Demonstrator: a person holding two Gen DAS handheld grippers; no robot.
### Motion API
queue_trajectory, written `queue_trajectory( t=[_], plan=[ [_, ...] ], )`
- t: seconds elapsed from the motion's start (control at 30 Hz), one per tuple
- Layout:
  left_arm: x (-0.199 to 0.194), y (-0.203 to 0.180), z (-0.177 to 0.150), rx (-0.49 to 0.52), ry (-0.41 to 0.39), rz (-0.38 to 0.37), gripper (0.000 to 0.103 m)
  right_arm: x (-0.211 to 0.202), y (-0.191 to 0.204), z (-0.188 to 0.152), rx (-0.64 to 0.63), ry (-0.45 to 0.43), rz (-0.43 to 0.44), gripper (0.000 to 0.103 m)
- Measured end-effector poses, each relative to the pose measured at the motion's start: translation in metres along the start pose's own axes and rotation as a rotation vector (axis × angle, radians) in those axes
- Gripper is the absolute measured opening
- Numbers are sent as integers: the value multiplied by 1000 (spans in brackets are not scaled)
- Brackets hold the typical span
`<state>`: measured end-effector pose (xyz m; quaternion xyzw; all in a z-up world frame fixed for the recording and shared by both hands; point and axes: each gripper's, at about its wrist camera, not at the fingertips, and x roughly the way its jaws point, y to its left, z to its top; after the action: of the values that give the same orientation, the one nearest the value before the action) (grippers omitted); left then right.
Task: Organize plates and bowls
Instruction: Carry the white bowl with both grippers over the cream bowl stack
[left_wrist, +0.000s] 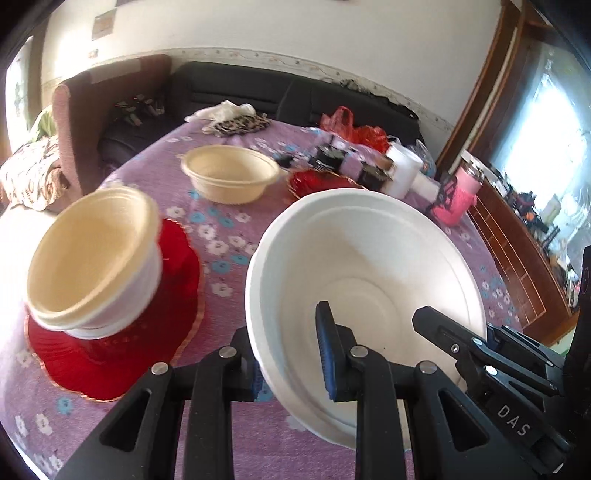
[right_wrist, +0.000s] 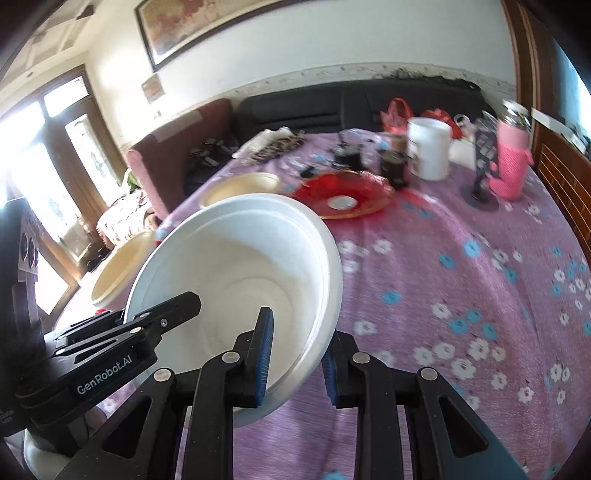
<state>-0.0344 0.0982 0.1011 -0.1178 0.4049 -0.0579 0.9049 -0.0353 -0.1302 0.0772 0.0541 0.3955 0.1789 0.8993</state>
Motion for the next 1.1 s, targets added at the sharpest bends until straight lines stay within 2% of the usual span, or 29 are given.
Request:
queue_trajectory(
  t=[0.17, 0.4, 0.57, 0.8, 1.1],
  plan=[
    [-31, 40, 9, -58, -66, 61, 27, 4, 51, 15, -81, -21, 37, 27],
    [-64, 103, 32, -127, -152, 161, 28, 21, 136, 40, -203, -42, 101, 29],
    [-62, 145, 42, -157, -154, 240, 28, 56, 184, 53, -258, 4, 130, 29],
    [-33, 179, 43, -182, -99, 278, 28, 95, 208, 53, -290, 48, 112, 29],
    [-4, 193, 39, -194, -44, 277, 29, 124, 209, 49, -308, 81, 68, 29]
  ],
)
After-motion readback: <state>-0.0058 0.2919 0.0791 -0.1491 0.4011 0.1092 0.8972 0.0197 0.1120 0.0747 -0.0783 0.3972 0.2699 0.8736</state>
